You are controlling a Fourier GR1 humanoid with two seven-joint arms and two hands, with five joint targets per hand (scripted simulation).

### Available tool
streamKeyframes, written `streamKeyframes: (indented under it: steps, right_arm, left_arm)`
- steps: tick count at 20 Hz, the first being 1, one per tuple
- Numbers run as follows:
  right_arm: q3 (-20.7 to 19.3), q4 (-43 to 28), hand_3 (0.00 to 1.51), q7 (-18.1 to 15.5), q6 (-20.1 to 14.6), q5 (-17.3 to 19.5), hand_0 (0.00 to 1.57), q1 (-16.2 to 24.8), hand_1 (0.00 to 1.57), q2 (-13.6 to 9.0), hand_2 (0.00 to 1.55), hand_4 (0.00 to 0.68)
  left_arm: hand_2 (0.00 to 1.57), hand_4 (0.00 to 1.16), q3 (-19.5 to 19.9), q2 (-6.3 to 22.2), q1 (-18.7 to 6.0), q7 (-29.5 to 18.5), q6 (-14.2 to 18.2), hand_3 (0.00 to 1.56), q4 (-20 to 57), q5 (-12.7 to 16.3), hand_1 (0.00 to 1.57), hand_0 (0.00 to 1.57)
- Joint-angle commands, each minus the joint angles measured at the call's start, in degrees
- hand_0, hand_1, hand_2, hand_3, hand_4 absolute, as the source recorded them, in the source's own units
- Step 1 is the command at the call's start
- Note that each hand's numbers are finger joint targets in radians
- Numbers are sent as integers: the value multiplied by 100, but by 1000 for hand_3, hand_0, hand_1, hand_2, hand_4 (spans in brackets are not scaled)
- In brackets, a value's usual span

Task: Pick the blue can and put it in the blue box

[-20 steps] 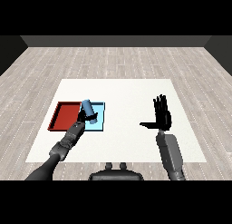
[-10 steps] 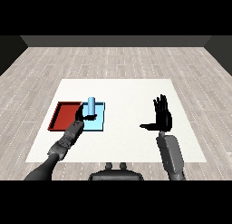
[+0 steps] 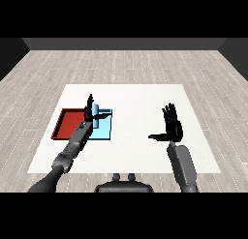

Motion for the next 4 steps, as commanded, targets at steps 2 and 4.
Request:
streamKeyframes:
  steps: [2,4]
  right_arm:
    - [-10,296,0,39,142,65,0,-25,0,-146,0,0]
    - [302,55,0,31,157,237,0,409,0,-54,0,0]
  left_arm:
    - [0,0,-123,-38,504,-408,-1686,0,-1197,360,0,0]
    - [0,0,-332,-236,1152,-455,-1959,0,-1623,405,0,0]
